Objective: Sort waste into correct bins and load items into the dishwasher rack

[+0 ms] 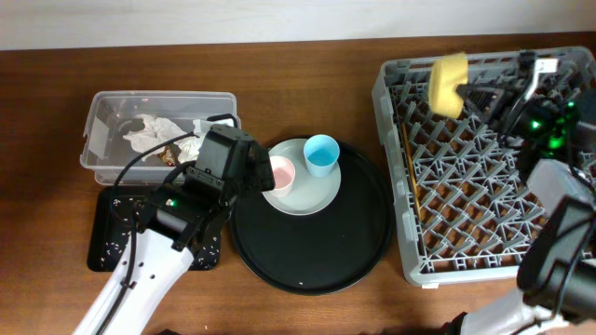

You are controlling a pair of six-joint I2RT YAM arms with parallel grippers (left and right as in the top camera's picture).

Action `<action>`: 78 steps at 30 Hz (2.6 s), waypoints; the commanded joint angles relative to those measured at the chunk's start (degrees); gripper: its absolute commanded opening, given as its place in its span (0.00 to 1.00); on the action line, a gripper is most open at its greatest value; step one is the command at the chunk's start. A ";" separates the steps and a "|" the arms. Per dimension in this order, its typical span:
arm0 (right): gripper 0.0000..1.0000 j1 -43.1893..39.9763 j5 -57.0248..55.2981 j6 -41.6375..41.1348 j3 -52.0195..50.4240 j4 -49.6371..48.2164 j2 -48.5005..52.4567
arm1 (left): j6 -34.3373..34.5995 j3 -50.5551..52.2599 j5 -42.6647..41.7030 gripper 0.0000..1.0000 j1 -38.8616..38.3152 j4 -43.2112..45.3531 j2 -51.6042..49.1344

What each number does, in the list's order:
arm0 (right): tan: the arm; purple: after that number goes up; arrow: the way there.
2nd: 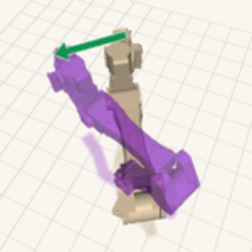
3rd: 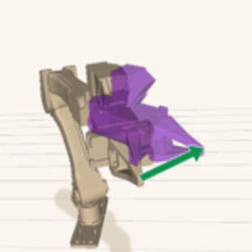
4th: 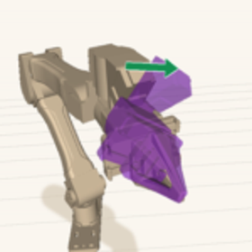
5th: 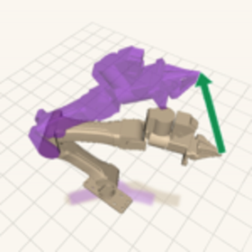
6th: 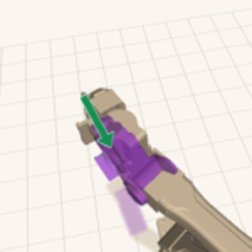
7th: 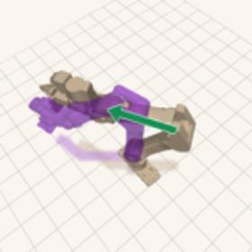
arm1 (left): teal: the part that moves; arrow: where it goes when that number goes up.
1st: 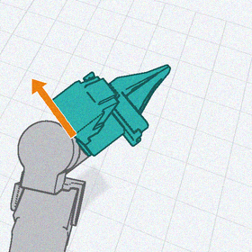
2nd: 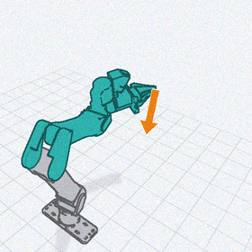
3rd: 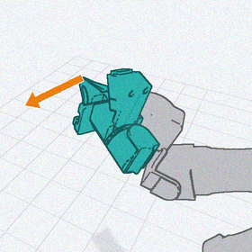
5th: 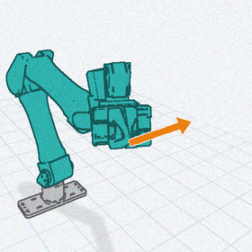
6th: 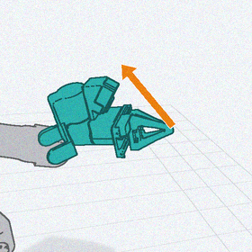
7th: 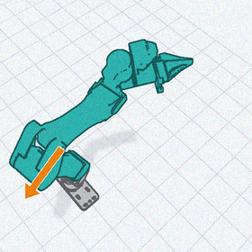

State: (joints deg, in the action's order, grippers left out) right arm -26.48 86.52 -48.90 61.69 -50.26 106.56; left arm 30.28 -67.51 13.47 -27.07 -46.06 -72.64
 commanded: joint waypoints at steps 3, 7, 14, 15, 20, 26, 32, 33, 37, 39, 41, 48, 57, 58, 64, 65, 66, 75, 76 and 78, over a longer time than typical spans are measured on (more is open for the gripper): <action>0.04 0.35 2.40 -1.90 0.31 -1.22 5.55 | 0.31 -0.79 -0.24 0.99 0.24 0.09 0.28; 0.04 0.48 2.40 -1.97 0.31 -0.76 8.48 | 0.31 -0.79 -0.22 0.99 0.24 0.09 0.28; 0.04 0.13 2.40 -2.05 0.28 0.57 9.22 | 0.31 -0.79 -0.22 0.99 0.24 0.09 0.28; 0.08 -0.33 2.40 -2.62 0.31 0.61 9.22 | 0.31 -0.79 -0.24 0.99 0.24 0.09 0.28; 0.25 -3.50 2.43 -2.60 0.28 2.08 9.22 | 0.31 -0.79 -0.22 0.99 0.24 0.09 0.28; 0.39 -8.07 2.40 -2.99 0.28 2.08 9.22 | 0.31 -0.79 -0.22 0.99 0.24 0.09 0.28; 0.41 -12.87 2.40 -13.29 0.28 1.03 9.20 | 0.31 -0.79 -0.22 0.99 0.24 0.09 0.28; 0.41 -13.49 2.27 -14.19 0.28 0.37 9.07 | 0.31 -0.79 -0.22 0.99 0.24 0.09 0.28; 0.42 -14.75 2.14 -14.71 0.28 0.28 5.29 | 0.31 -0.79 -0.22 0.99 0.24 0.09 0.28; 0.42 -14.73 2.08 -14.86 0.28 0.28 2.32 | 0.31 -0.79 -0.22 0.99 0.24 0.09 0.28; 0.43 -13.94 2.01 -15.06 0.28 0.31 -3.21 | 0.31 -0.79 -0.24 0.99 0.24 0.09 0.28; 0.43 -5.70 2.03 -15.10 0.28 4.87 -21.40 | 0.31 -0.79 -0.22 0.99 0.24 0.09 0.28; 0.43 7.91 1.99 -15.02 -3.72 20.72 -42.93 | 0.31 -0.79 -0.22 0.99 0.24 0.09 0.28; 0.42 8.83 1.95 -15.04 -5.20 21.42 -44.52 | 0.31 -0.79 -0.22 0.99 0.24 0.09 0.28; 0.41 9.60 -0.85 -14.69 -14.86 21.38 -48.72 | 0.31 -0.79 -0.22 0.99 0.24 0.11 0.28; 0.41 9.60 -2.82 -14.38 -16.26 21.40 -48.61 | 0.31 -0.79 -0.22 0.99 0.24 0.07 0.28; 0.41 9.60 -4.59 -14.40 -17.25 21.40 -48.35 | 0.31 -0.79 -0.22 0.99 0.24 0.09 0.28; 0.40 9.60 -9.49 -9.35 -18.01 25.09 -47.69 | 0.31 -0.79 -0.22 0.99 0.24 0.09 0.28; 0.40 9.62 -11.13 -5.31 -18.01 29.40 -47.69 | 0.31 -0.79 -0.22 0.99 0.24 0.09 0.28; 0.40 9.68 -14.88 2.32 -18.01 37.77 -47.69 | 0.31 -0.79 -0.24 0.99 0.24 0.09 0.28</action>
State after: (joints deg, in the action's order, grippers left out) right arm -17.15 77.58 -58.54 43.86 -19.99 59.07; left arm 30.28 -67.51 13.47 -27.07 -46.02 -72.64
